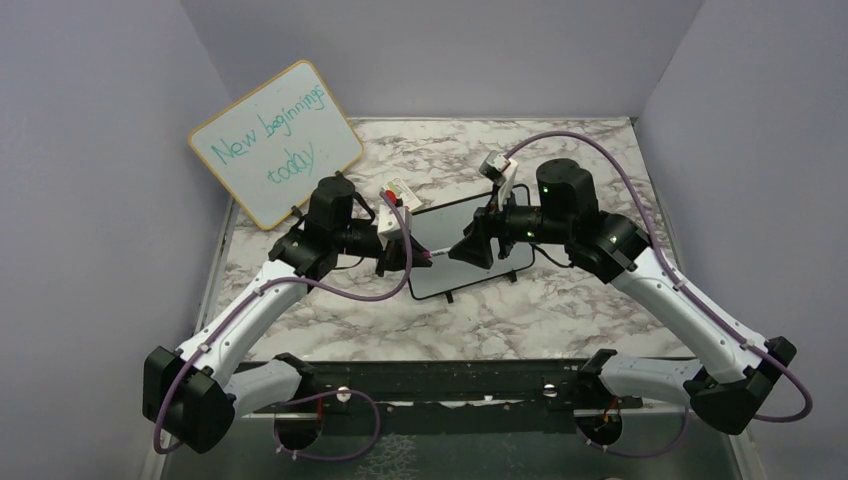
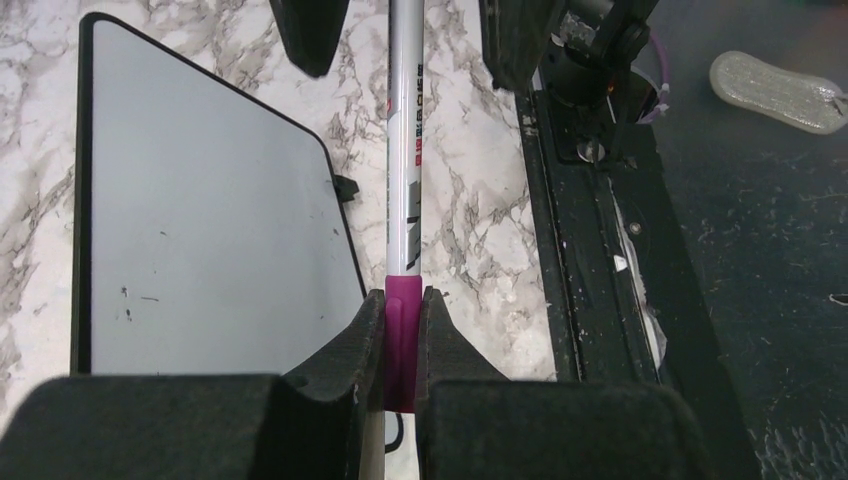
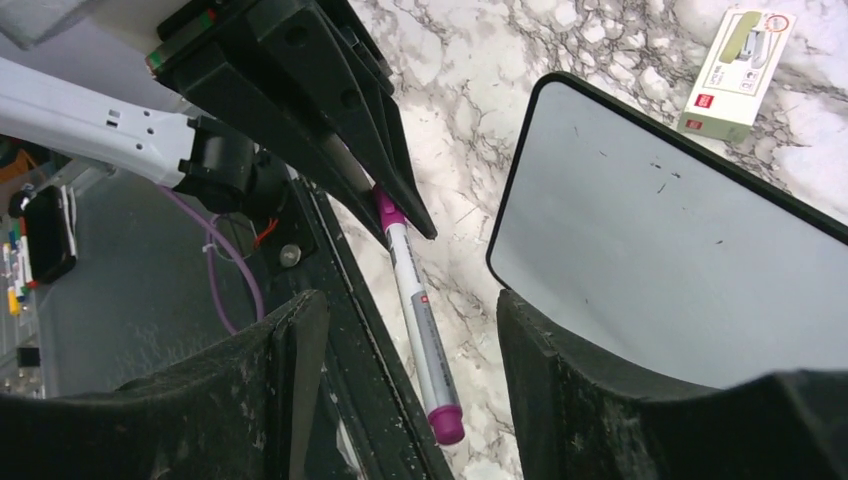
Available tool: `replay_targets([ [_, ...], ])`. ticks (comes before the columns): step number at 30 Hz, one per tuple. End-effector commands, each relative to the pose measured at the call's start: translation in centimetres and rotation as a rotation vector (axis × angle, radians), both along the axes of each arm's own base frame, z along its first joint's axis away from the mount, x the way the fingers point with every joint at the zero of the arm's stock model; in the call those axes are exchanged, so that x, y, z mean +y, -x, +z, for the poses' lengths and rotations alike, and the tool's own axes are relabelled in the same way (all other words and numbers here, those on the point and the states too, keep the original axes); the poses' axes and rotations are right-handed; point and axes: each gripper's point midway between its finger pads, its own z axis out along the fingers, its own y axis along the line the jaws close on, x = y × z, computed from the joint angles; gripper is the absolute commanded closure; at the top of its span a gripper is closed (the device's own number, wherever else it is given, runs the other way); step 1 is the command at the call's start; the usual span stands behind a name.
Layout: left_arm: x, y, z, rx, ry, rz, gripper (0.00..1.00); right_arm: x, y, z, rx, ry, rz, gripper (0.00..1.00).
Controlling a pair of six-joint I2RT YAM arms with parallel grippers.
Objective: Write a sentence on the whiteboard
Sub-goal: Open the whiteboard marker at the center of the board.
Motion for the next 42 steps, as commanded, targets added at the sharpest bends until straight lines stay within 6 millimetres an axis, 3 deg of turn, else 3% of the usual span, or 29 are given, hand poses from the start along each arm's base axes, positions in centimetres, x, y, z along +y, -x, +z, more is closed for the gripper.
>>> replay_targets([
  [1, -0.5, 0.6, 2.6, -0.018, 0.053, -0.058, 1.0, 1.3, -0.1, 0.2, 0.014, -0.058, 0.028, 0.34],
  [20, -0.7, 0.4, 2.8, 0.016, 0.046, -0.06, 1.0, 2.3, 0.3, -1.8, 0.097, -0.01, 0.101, 0.62],
  [33, -0.8, 0.7, 2.1, 0.045, 0.009, -0.078, 1.0, 2.2, 1.2, -0.9, 0.094, -0.007, 0.15, 0.65],
  [42, -0.8, 0.7, 2.5, 0.035, 0.012, -0.077, 1.0, 2.0, 1.6, -1.2, 0.104, -0.002, 0.163, 0.77],
])
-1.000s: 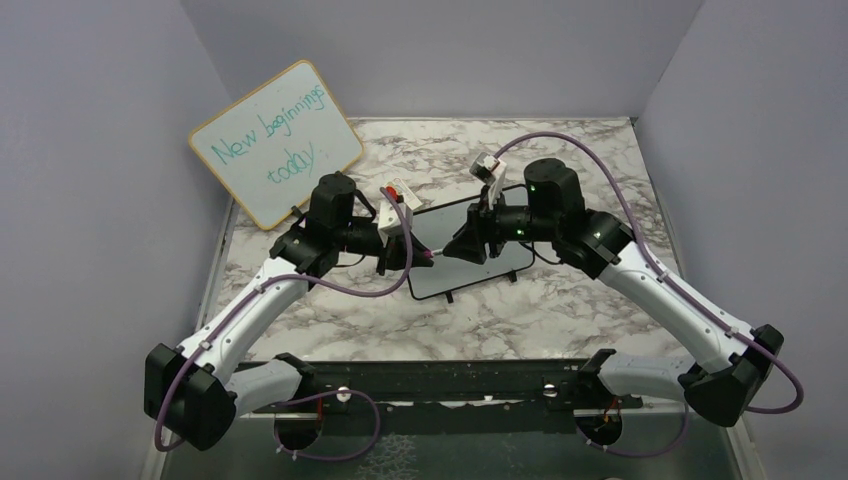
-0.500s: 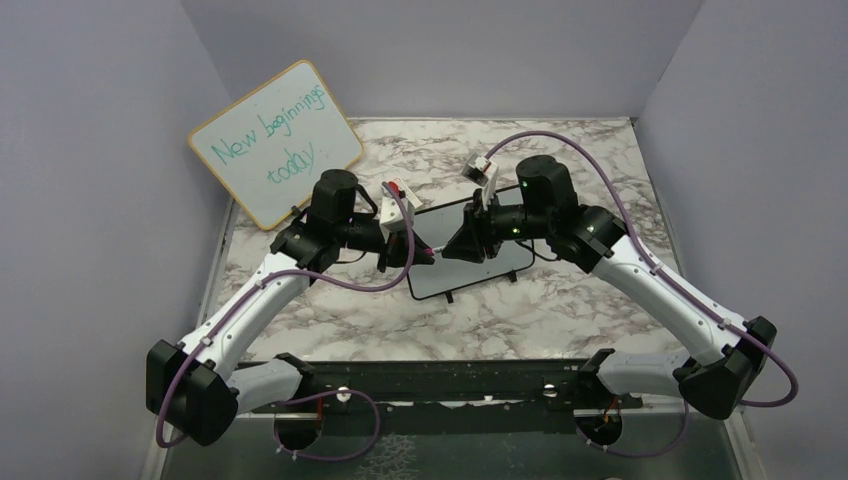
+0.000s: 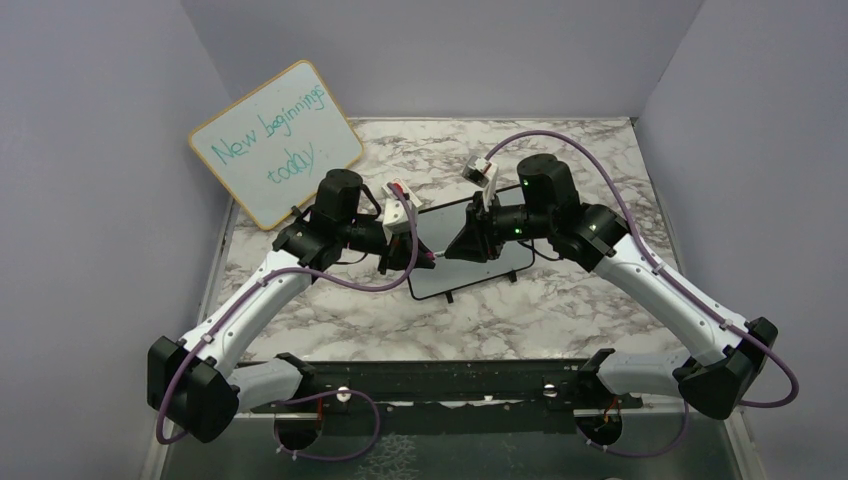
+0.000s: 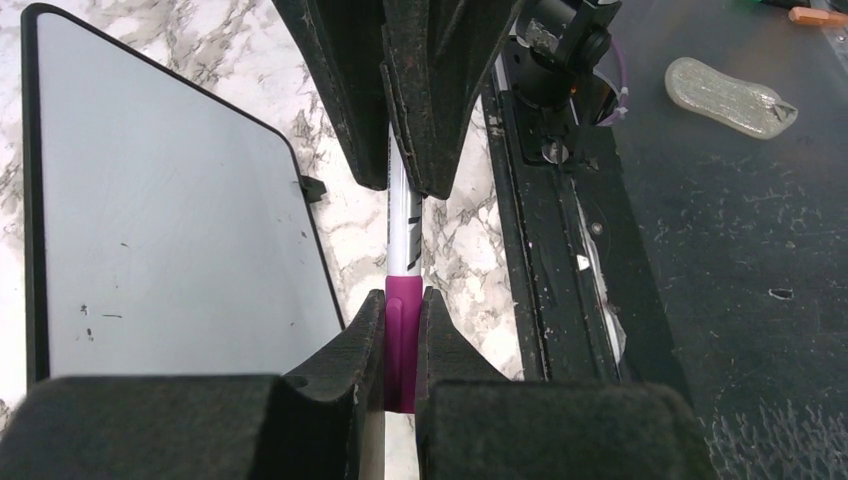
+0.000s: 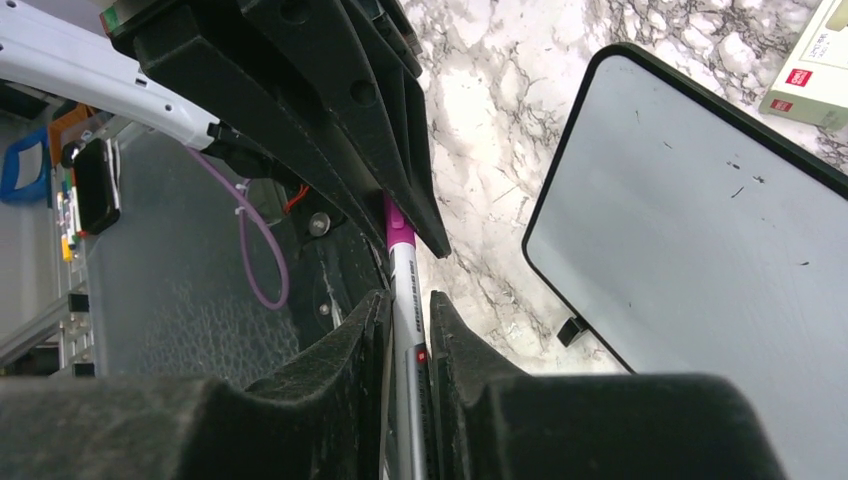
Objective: Write a sentence on the whiteboard
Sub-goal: Open the whiteboard marker at the center of the board.
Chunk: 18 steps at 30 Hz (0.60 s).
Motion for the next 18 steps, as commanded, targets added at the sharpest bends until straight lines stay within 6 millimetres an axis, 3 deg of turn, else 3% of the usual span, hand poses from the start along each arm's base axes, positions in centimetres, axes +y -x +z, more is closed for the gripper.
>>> replay_targets([
  [1, -0.2, 0.4, 1.7, -0.039, 0.031, -0.037, 1.0, 0.1, 1.0, 0.9, 0.008, -0.017, 0.05, 0.77],
  [18, -0.3, 0.0, 1.5, -0.018, 0.005, -0.039, 1.0, -0.2, 2.4, 0.7, 0.011, -0.002, 0.14, 0.88],
])
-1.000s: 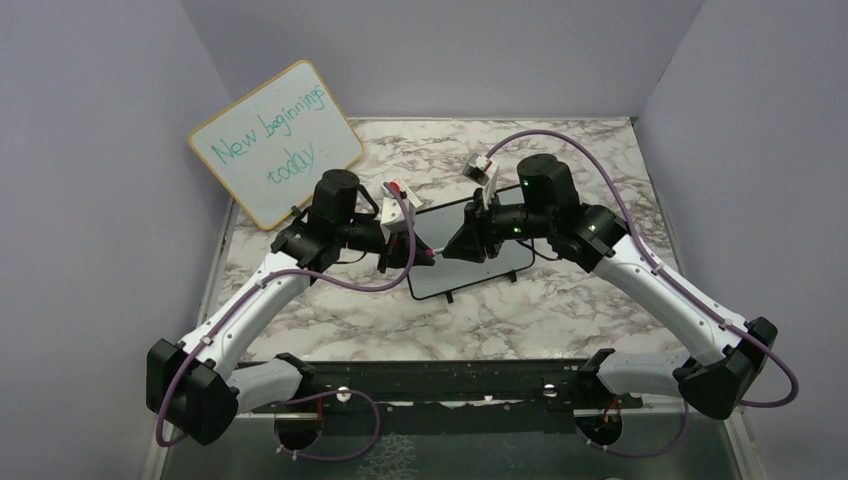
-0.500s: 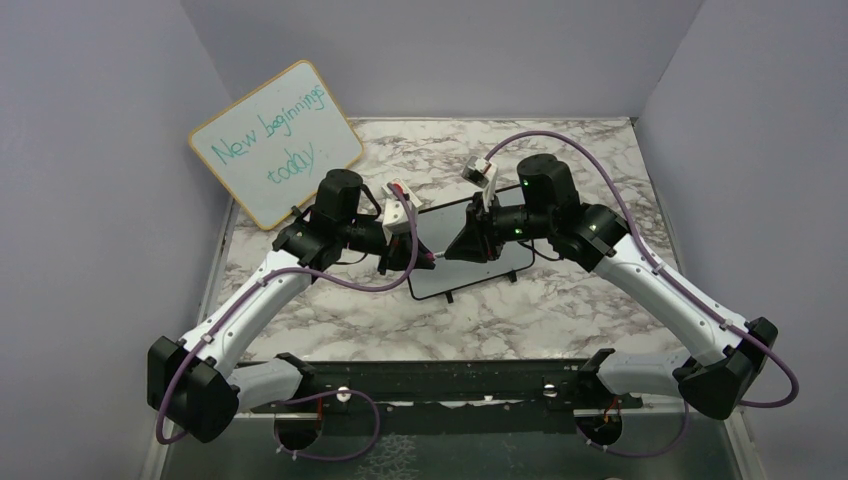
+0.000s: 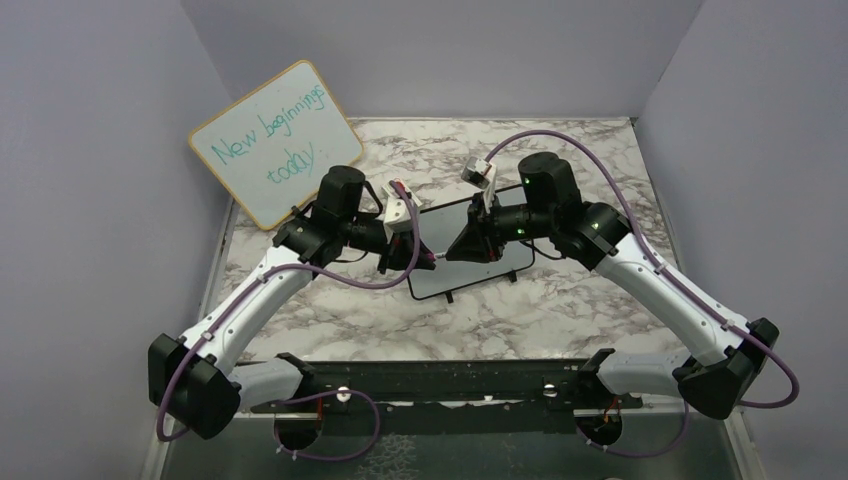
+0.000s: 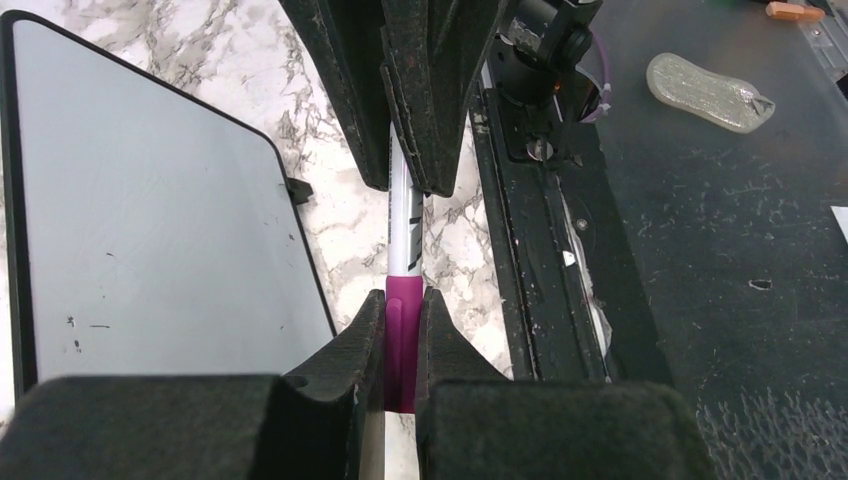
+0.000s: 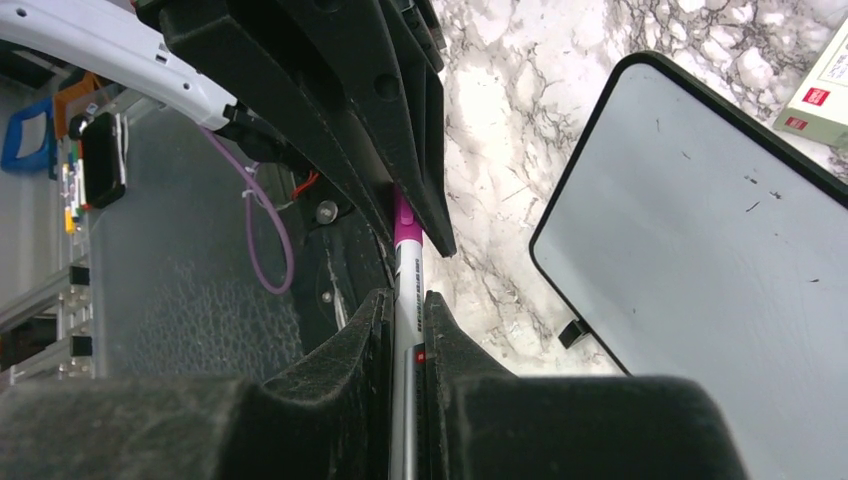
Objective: Write a sentence on the whiteboard
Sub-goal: Open the whiteboard marker at the center of the board.
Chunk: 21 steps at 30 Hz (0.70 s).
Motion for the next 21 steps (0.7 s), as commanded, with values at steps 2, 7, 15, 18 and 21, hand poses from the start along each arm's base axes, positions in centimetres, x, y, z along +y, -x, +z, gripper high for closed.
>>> replay_targets([
  [2, -0.3, -0.6, 1.1, -0.029, 0.011, -0.009, 1.0, -0.1, 1.8, 0.2, 0.027, 0.008, 0.092, 0.9],
  [7, -0.3, -0.7, 1.3, -0.035, 0.009, -0.006, 1.0, -0.4, 1.7, -0.1, 0.013, 0.029, 0.091, 0.98],
  [15, -0.3, -1.0, 0.9, -0.022, -0.007, 0.009, 1.0, -1.0, 2.2, 0.4, -0.039, 0.024, 0.113, 1.0],
  [18, -0.1, -0.8, 0.5, -0.026, -0.012, 0.016, 1.0, -1.5, 2.2, 0.9, -0.068, 0.022, 0.091, 1.0],
  [21, 0.3, -0.7, 0.1, -0.034, -0.018, 0.029, 1.0, -2.0, 2.4, 1.2, -0.089, 0.024, 0.088, 1.0],
])
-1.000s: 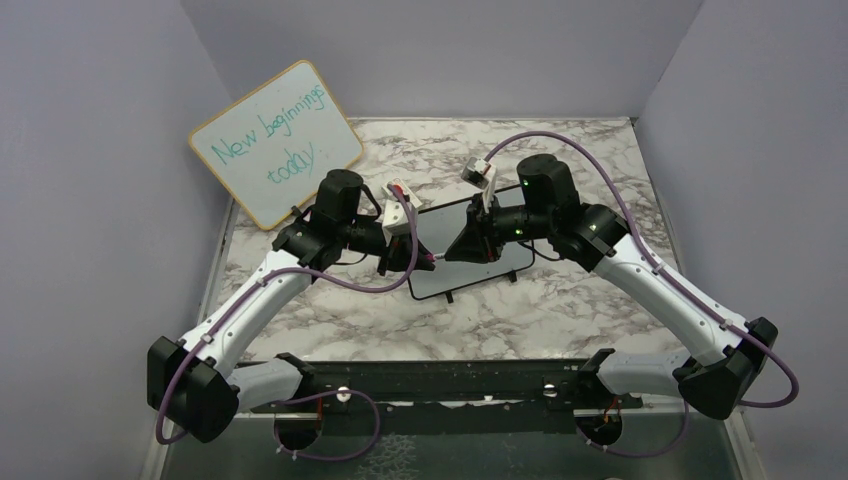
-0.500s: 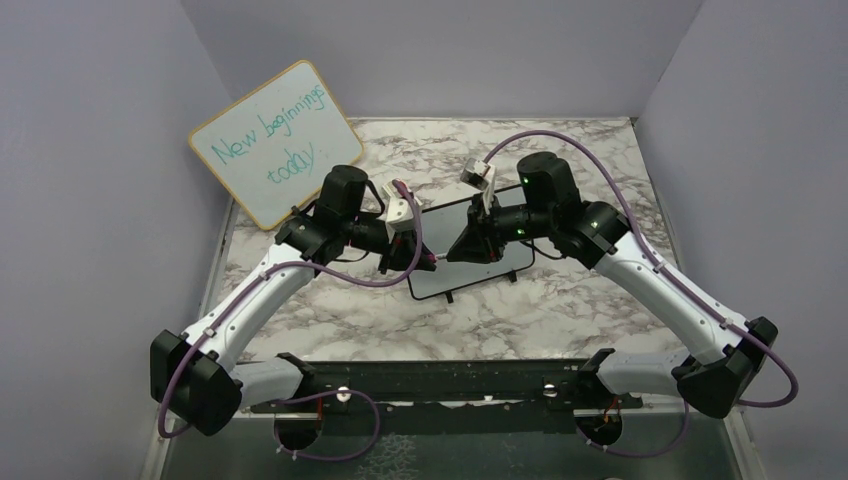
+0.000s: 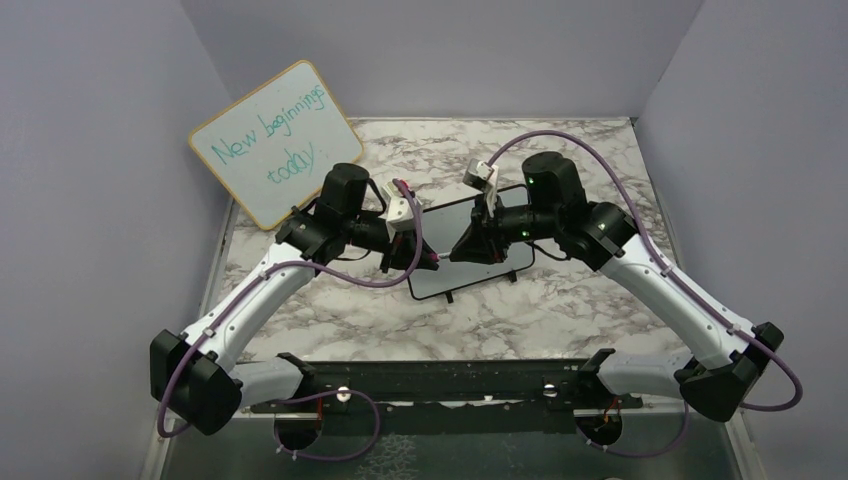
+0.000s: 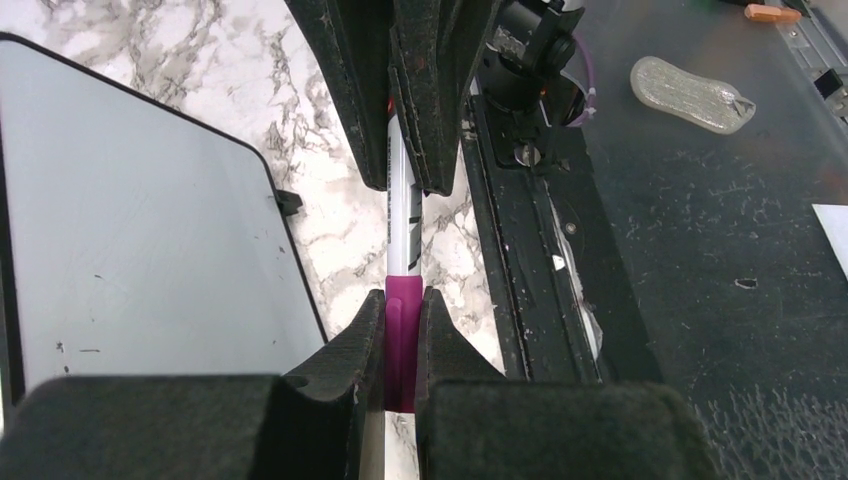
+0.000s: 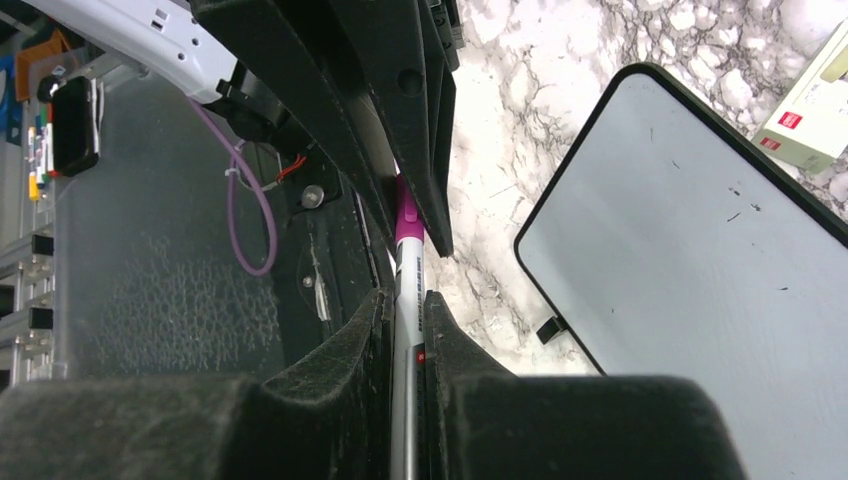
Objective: Write a sentence on the whiteboard
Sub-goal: Open the whiteboard marker at the center of the board, then place the pen cap at the center of the board.
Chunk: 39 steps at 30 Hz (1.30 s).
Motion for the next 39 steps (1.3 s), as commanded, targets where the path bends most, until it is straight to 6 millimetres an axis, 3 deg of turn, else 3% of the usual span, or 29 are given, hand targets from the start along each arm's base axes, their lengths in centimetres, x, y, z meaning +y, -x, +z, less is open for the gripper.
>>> replay_targets([
  [1, 0.8, -0.7, -0.2, -0.051, -0.008, 0.052, 1.0, -1.5, 2.3, 1.0, -0.014, 0.003, 0.038, 1.0],
  [23, 3.0, -0.4, -2.1, -0.074, -0.048, 0.146, 1.0, -5.0, 3.5, 3.8, -0.187, -0.027, -0.009, 1.0],
  [27, 3.2, -0.7, -1.6, -0.089, -0.051, 0.188, 1.0, -5.3, 3.6, 4.7, -0.224, -0.053, -0.027, 1.0],
  [34, 4.7, -5.4, 0.1, -0.071, -0.062, 0.531, 1.0, -6.0, 1.1, 4.5, -0.269, -0.058, -0.185, 1.0],
  [39, 7.5, -9.1, 1.2, -0.006, -0.073, 0.869, 1.0, -6.1, -0.4, 4.0, -0.285, -0.072, -0.273, 1.0],
])
